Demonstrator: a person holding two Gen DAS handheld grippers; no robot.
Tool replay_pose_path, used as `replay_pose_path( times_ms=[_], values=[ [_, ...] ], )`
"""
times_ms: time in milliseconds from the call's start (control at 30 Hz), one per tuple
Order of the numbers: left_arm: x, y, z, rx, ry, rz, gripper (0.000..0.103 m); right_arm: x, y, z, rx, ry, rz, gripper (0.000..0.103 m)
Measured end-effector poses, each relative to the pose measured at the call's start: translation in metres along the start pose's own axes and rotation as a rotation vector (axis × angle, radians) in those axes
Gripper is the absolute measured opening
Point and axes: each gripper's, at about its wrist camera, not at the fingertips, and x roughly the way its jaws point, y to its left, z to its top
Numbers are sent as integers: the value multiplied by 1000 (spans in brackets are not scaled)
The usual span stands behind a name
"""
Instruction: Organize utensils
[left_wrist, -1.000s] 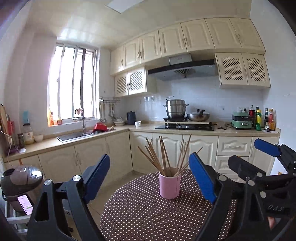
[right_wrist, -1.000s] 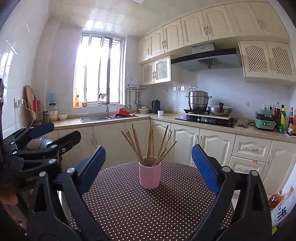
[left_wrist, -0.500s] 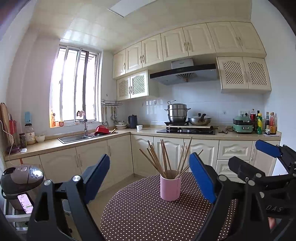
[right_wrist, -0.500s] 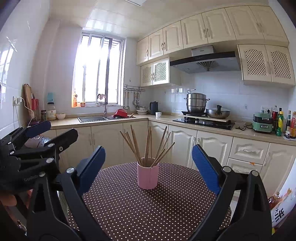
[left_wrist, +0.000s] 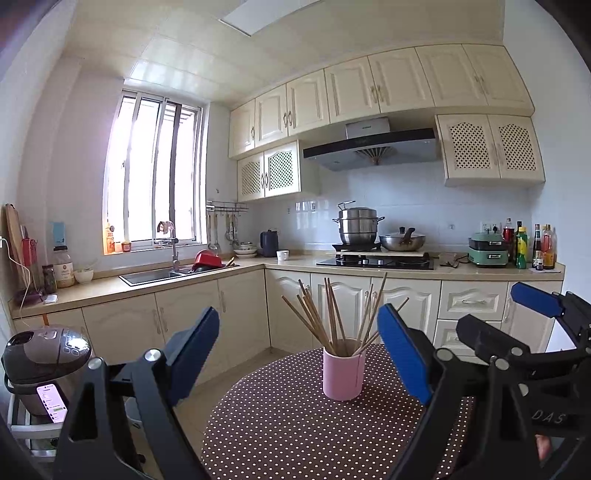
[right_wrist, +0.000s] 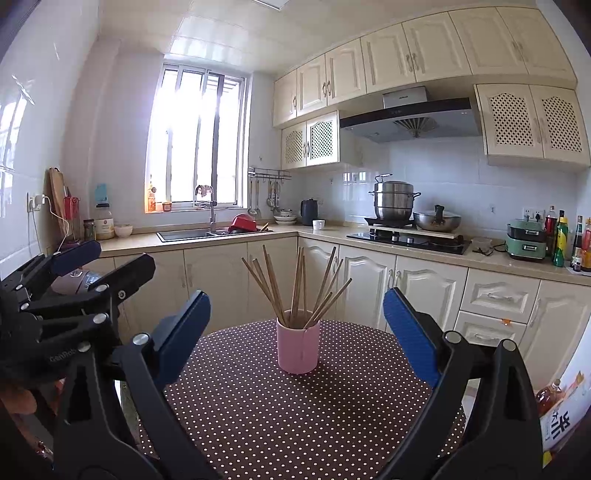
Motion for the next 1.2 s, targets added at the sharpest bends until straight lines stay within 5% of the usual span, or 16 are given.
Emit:
replay_pose_path(
  times_ms=[1200],
  values=[
    [2, -1, -5, 10, -1, 13, 86, 5, 5, -7, 16, 22, 7, 93]
  ],
)
